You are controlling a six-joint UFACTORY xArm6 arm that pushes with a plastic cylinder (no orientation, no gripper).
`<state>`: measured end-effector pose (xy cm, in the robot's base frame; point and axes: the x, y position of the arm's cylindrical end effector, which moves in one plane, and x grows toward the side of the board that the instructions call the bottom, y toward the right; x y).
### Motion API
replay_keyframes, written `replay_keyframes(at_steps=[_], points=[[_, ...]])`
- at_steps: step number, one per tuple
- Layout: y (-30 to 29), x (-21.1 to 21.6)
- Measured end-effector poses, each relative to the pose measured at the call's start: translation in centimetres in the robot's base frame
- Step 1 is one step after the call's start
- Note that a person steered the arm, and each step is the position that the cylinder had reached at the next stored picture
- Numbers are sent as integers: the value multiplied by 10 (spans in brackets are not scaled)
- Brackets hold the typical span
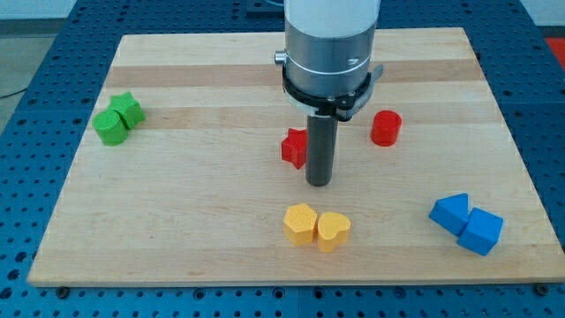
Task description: Slide red star towards bottom left
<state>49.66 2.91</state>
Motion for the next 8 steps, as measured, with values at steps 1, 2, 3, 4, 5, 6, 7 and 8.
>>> replay_keyframes(at_steps=[1,2,3,4,5,6,7,8], points=[[0,0],[7,7],[34,16],[48,15],[48,-22],[35,-59],[-4,-58],[-39,-45]])
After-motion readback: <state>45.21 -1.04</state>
